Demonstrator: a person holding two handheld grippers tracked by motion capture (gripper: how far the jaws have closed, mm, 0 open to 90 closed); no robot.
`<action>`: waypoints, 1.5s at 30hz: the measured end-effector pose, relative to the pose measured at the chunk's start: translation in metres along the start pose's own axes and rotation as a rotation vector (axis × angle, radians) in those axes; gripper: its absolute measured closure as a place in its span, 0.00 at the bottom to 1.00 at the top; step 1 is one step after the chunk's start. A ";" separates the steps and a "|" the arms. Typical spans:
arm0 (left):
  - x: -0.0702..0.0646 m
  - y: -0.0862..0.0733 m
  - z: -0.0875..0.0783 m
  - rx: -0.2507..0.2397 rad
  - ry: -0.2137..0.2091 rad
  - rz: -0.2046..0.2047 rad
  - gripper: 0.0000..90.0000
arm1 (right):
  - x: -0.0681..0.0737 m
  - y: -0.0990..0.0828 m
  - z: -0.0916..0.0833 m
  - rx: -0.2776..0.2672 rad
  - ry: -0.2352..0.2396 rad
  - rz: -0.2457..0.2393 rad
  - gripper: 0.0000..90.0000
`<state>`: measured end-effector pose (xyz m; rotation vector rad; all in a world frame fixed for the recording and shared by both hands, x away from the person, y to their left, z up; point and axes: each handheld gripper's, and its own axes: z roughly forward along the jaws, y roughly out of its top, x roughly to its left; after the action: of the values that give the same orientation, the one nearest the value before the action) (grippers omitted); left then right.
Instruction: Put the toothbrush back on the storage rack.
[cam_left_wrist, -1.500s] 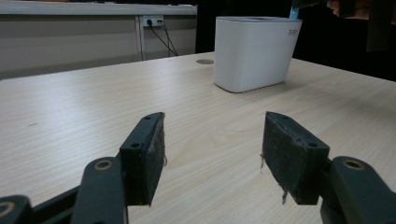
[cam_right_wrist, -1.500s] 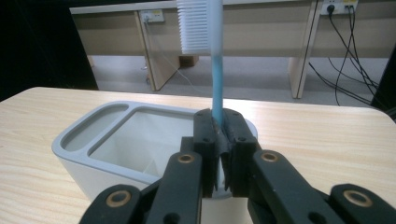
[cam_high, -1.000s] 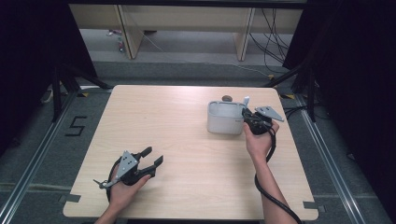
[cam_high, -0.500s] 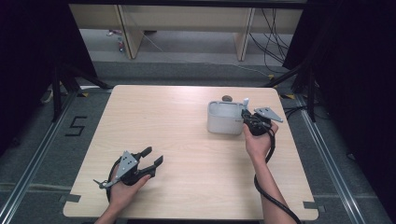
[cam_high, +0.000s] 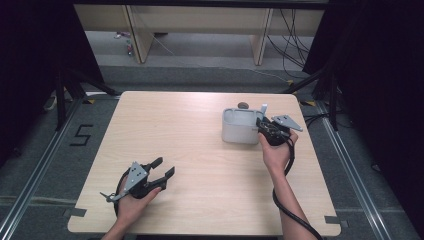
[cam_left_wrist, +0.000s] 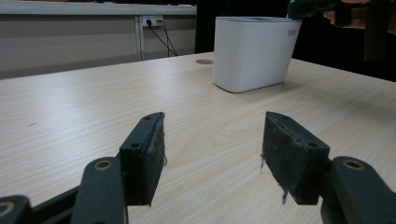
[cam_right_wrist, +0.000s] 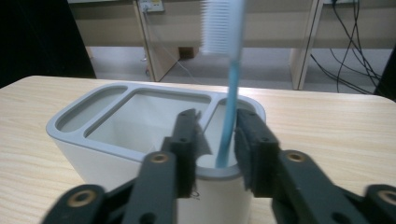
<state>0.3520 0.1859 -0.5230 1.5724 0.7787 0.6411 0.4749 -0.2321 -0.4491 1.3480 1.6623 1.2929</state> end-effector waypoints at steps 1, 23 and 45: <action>0.000 0.000 0.000 0.000 0.000 0.000 0.43 | 0.000 0.001 -0.002 -0.003 -0.018 -0.010 0.73; 0.000 0.000 0.001 0.001 0.001 -0.002 0.43 | -0.004 0.000 -0.037 0.045 -0.030 -0.050 0.58; 0.000 0.000 0.000 0.003 0.007 -0.002 0.43 | -0.002 -0.051 -0.094 0.176 0.057 -0.097 0.56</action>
<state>0.3521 0.1852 -0.5229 1.5728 0.7869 0.6446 0.3738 -0.2617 -0.4673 1.3231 1.8936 1.1615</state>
